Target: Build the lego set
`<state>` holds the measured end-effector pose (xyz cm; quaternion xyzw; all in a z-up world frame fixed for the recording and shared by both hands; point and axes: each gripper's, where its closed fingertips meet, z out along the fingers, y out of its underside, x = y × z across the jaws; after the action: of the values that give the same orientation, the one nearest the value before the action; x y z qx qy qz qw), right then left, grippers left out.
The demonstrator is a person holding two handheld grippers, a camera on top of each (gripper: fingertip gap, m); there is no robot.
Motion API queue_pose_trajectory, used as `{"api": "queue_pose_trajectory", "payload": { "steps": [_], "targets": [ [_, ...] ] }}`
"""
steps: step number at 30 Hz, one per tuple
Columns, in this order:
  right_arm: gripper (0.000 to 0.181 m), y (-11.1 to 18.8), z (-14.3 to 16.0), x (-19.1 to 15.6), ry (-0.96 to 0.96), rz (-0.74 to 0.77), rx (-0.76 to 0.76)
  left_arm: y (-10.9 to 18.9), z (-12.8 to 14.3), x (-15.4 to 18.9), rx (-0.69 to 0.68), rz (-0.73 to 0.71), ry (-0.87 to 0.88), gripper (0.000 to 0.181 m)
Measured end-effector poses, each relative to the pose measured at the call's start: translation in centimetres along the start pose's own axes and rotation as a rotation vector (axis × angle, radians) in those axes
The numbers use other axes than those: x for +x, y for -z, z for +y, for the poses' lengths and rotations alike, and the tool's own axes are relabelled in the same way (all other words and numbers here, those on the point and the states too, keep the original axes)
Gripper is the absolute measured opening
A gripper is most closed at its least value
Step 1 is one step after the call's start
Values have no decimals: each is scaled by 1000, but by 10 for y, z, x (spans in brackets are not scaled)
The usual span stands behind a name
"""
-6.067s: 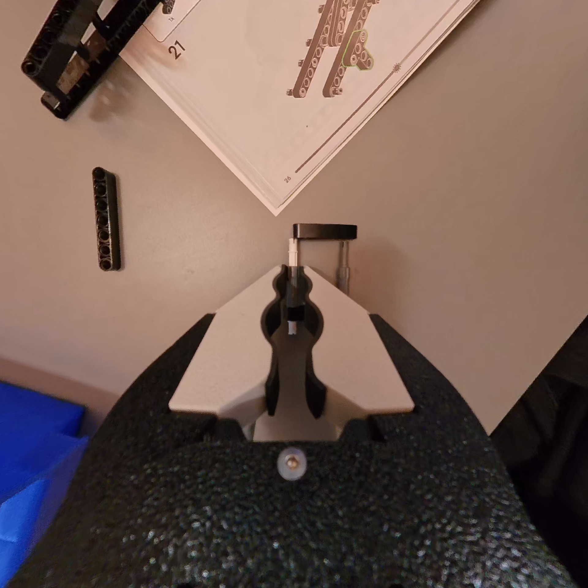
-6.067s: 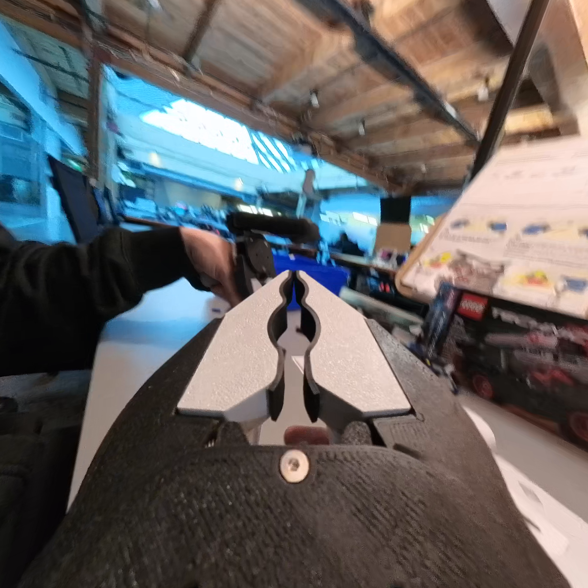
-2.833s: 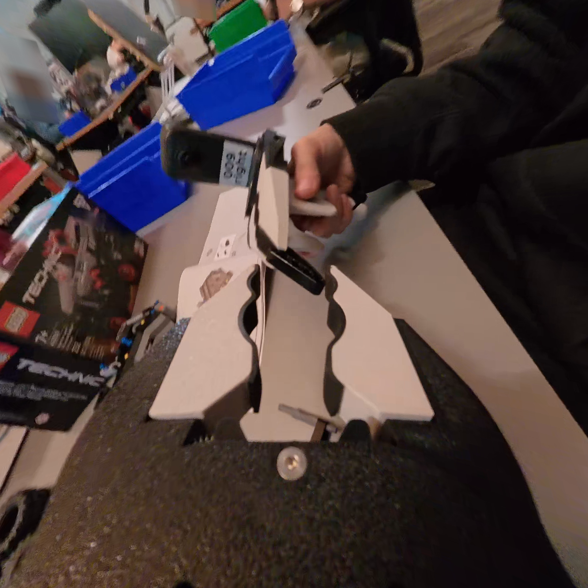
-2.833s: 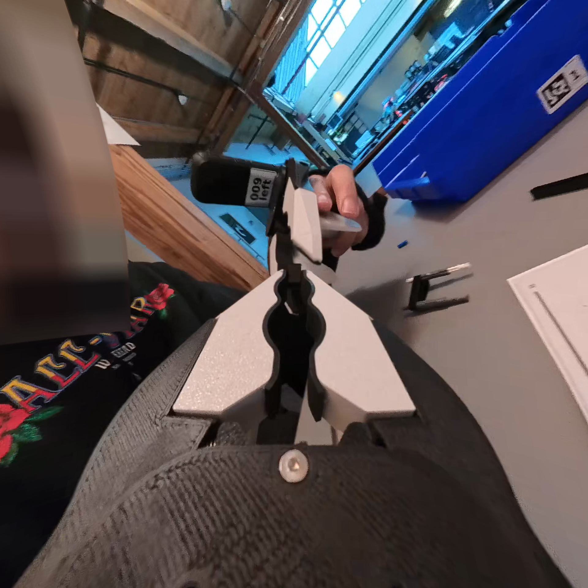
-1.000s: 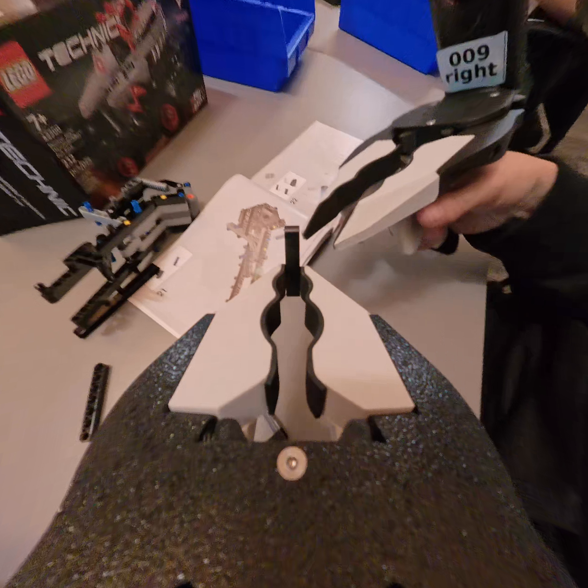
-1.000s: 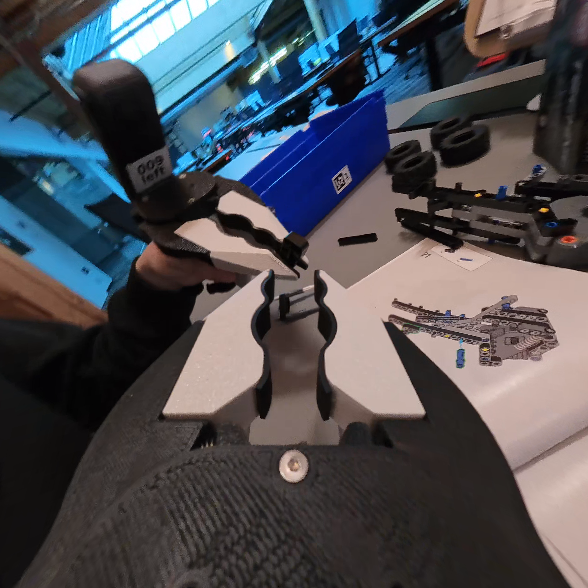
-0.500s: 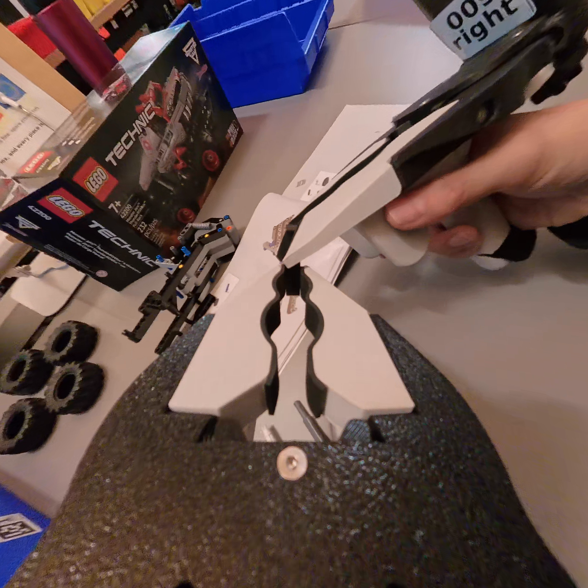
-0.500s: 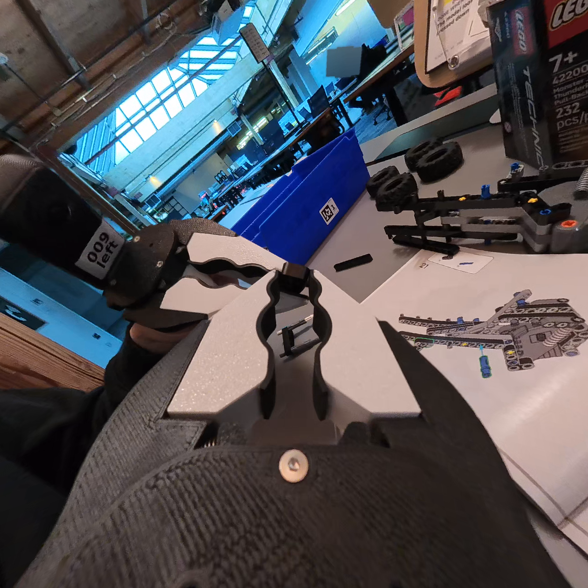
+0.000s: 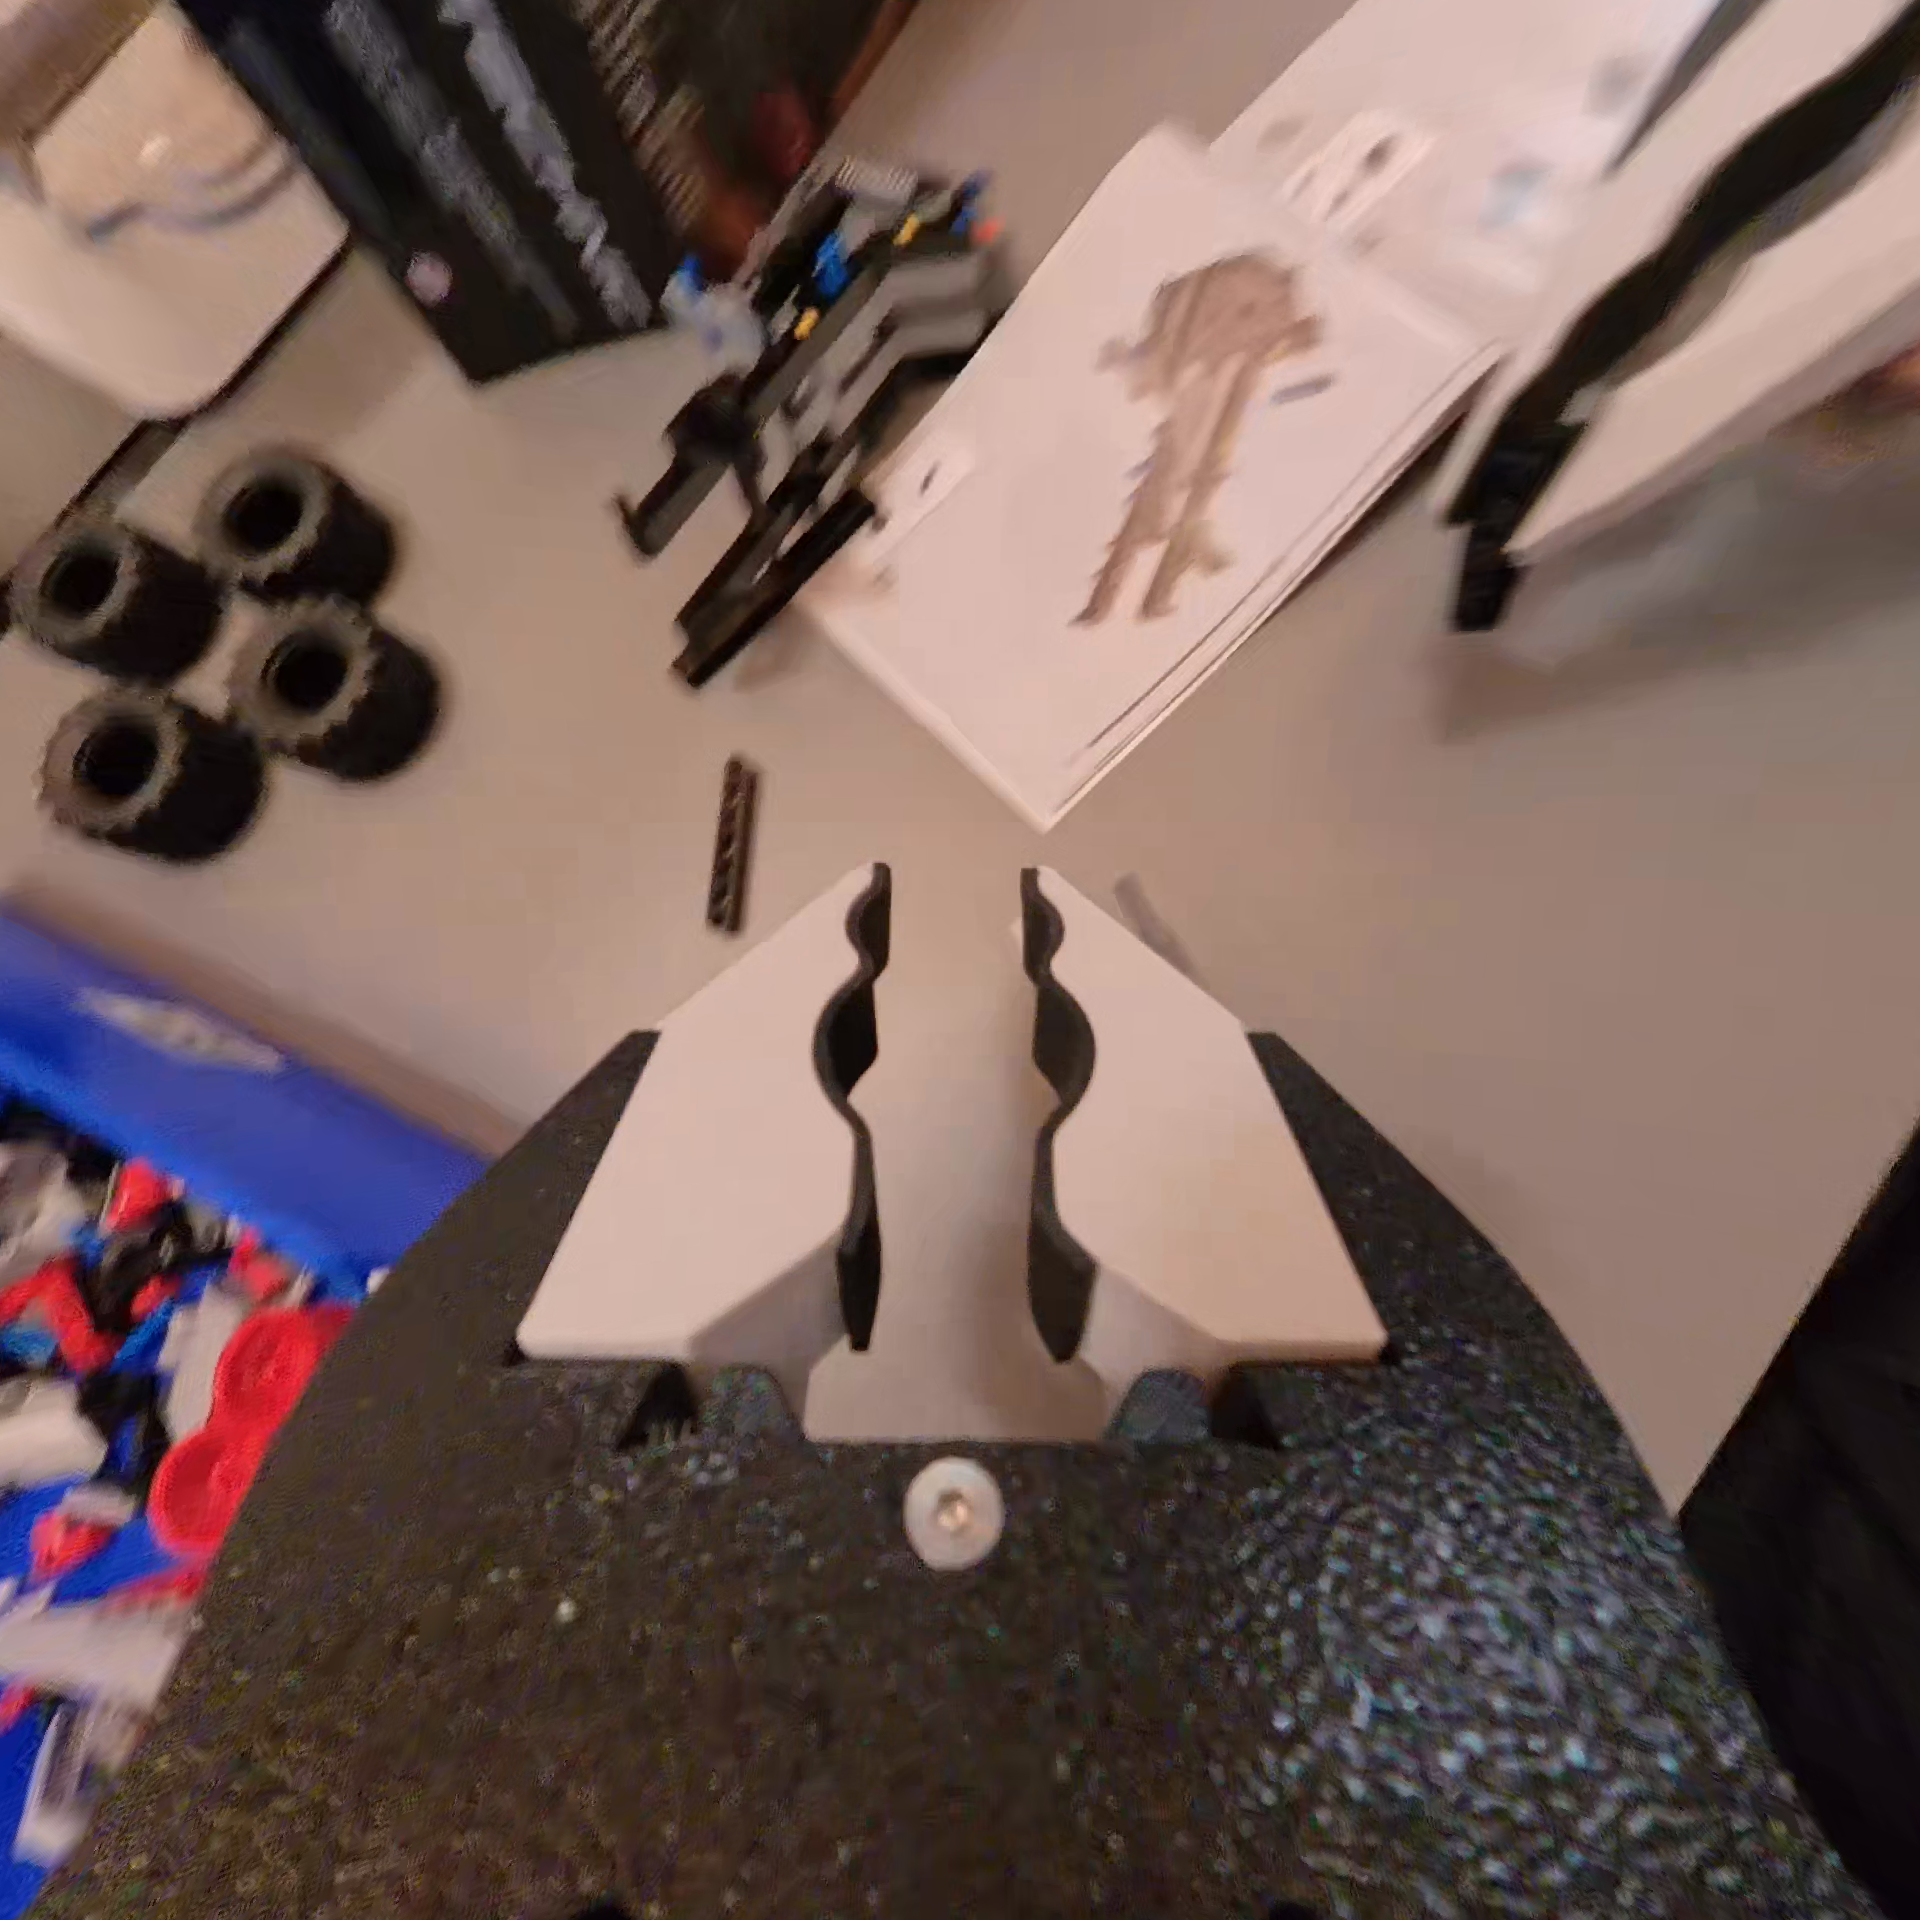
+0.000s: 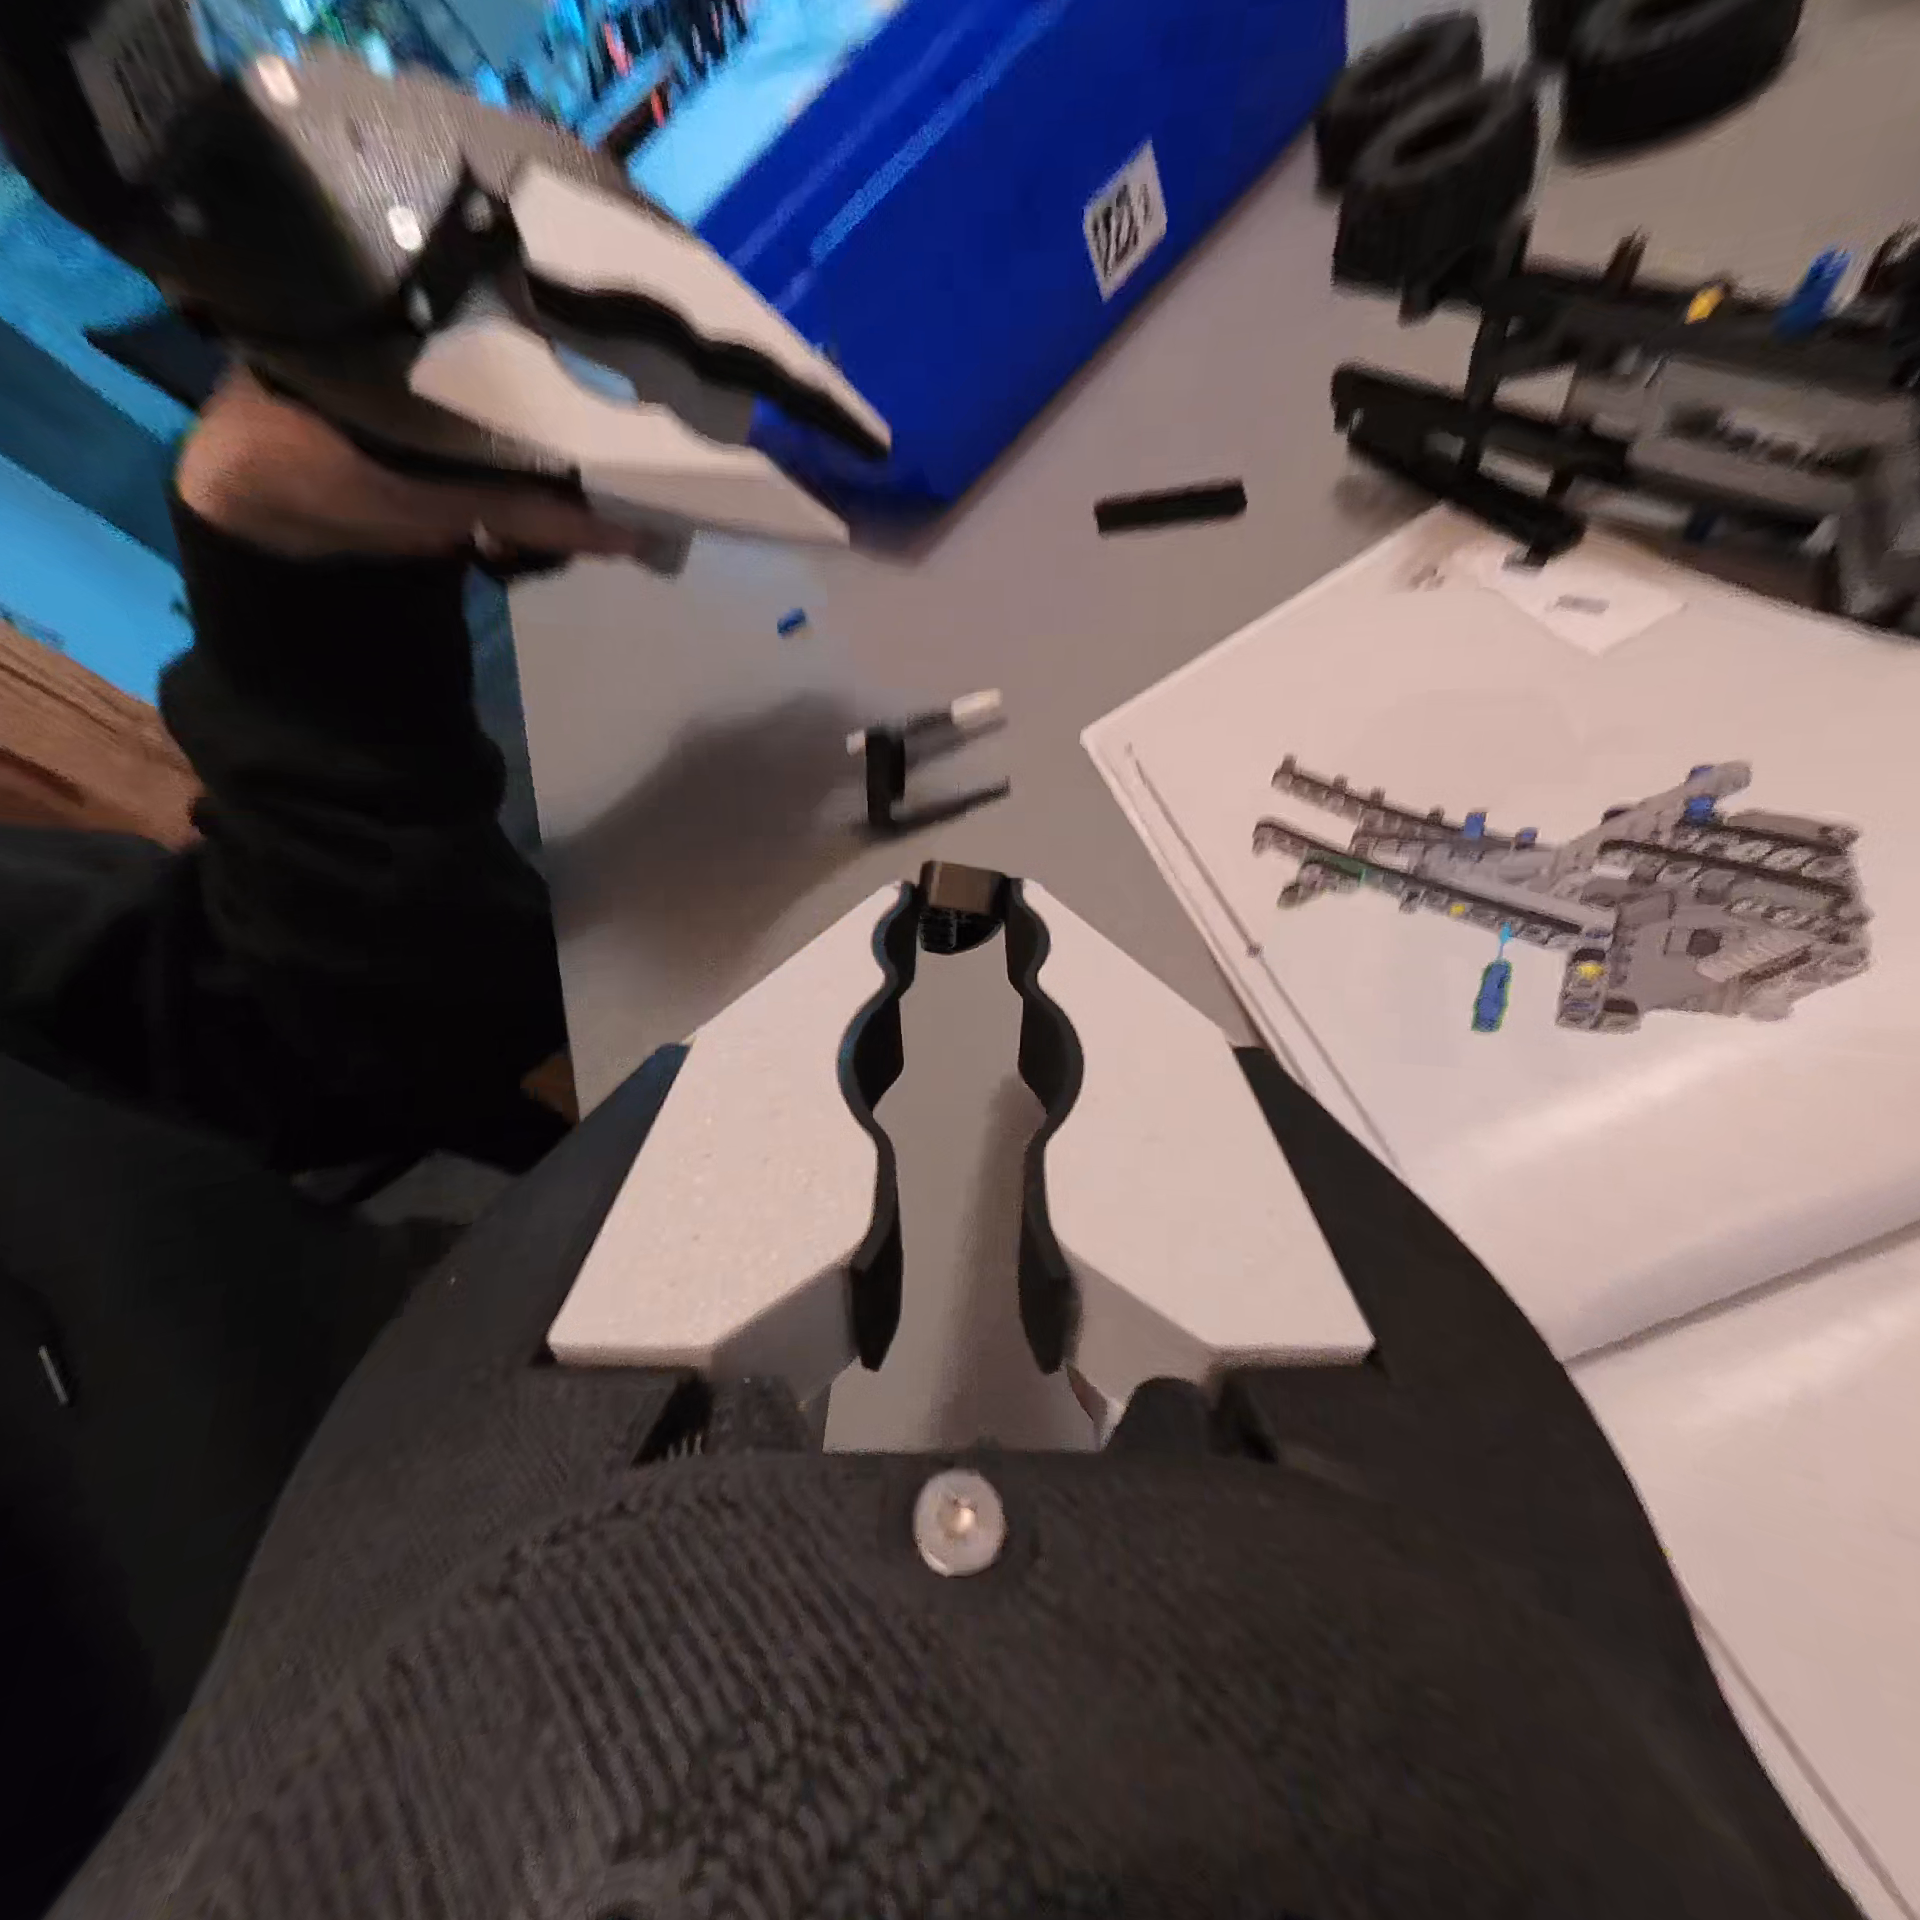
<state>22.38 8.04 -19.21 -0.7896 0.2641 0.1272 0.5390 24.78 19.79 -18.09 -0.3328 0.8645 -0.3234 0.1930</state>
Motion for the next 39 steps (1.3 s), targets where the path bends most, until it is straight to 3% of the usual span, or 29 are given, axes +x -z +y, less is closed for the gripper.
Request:
{"api": "queue_pose_trajectory", "payload": {
  "steps": [2, 6, 15, 17, 22, 26, 29, 39],
  "targets": [
    [14, -3, 17, -3, 7, -29, -99, -3, 22, -3, -105, 9, 33, 23],
    [14, -8, 34, -6, 42, -41, -218, -18, 53, 17, -260, 169, 114, 23],
    [14, -24, 47, -7, 44, -100, -294, -40, 65, 36, -354, 253, 164, 16],
    [14, -25, 49, -6, 53, -121, -295, -42, 64, 32, -349, 230, 154, 4],
    [14, -17, 48, -17, 99, -261, -247, -46, 50, 42, -247, 270, -83, 4],
    [14, -8, 46, -19, 52, -325, -218, -38, 17, 83, -60, 437, -280, 4],
    [14, -5, 51, -17, -8, -338, -230, -32, -4, 102, 35, 474, -349, 4],
    [14, -6, 52, -18, -104, -386, -235, -42, -3, 113, 40, 400, -611, 4]
  ]
}}
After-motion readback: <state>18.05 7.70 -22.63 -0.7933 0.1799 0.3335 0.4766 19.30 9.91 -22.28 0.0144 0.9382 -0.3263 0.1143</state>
